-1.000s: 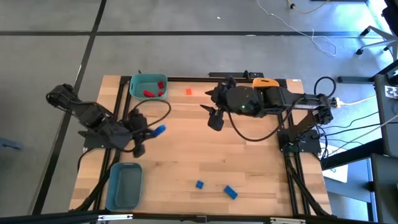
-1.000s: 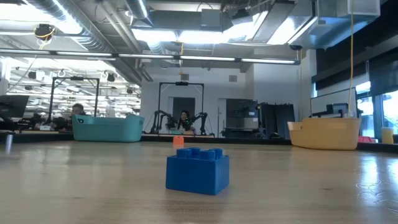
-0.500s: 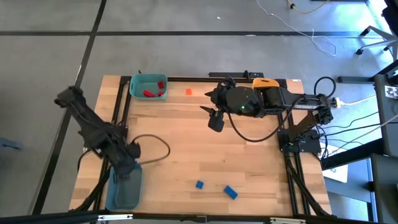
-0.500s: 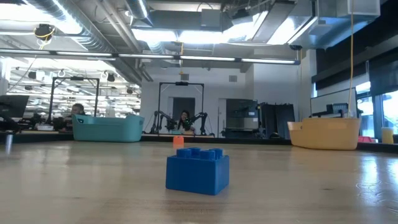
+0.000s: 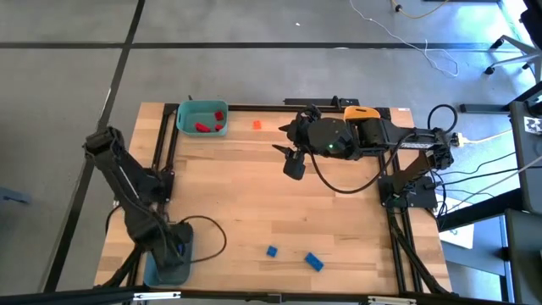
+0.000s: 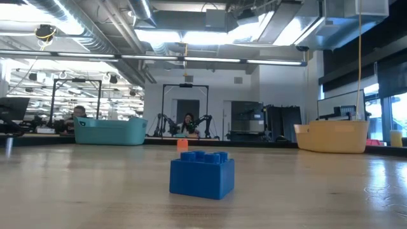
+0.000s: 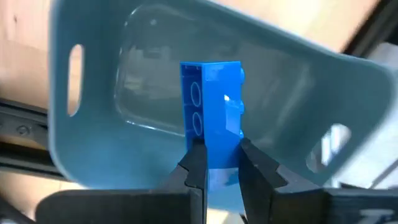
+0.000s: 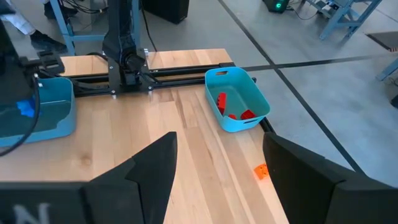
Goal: Sort & place blocks by color
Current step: Put the blue game piece into the gray bin
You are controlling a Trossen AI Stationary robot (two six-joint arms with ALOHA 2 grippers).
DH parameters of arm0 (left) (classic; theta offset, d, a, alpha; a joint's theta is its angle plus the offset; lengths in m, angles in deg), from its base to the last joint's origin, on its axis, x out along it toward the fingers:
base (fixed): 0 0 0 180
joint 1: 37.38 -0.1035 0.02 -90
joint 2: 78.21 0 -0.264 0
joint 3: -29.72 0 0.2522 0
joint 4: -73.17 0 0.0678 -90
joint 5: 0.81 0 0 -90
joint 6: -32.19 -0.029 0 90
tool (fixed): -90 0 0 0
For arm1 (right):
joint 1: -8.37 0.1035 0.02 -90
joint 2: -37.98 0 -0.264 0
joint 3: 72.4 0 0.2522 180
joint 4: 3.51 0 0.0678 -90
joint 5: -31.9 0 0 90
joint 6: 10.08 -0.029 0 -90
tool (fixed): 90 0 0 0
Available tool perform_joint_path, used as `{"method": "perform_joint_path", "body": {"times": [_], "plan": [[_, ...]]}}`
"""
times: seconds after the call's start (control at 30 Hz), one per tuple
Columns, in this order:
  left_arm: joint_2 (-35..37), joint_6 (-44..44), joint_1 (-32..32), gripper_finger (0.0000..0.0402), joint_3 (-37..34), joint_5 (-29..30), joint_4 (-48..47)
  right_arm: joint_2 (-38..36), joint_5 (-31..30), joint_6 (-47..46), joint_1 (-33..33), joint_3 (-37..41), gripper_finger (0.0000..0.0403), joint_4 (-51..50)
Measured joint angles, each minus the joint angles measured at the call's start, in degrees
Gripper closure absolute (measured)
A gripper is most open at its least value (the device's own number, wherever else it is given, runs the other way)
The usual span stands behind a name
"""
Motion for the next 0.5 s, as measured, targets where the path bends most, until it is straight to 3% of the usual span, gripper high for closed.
{"method": "perform_joint_path", "body": {"times": [0.33, 0.5], "plan": [[-3.9, 0.2, 0.9, 0.0354, -6.2, -1.0, 5.4, 0.0, 0.0, -1.6, 0.0, 0.0, 0.0164, 0.0], [-3.9, -0.5, 0.9, 0.0333, -6.6, 3.0, 5.7, 0.0, -0.1, -1.7, 0.0, 0.0, 0.0164, 0.0]]}}
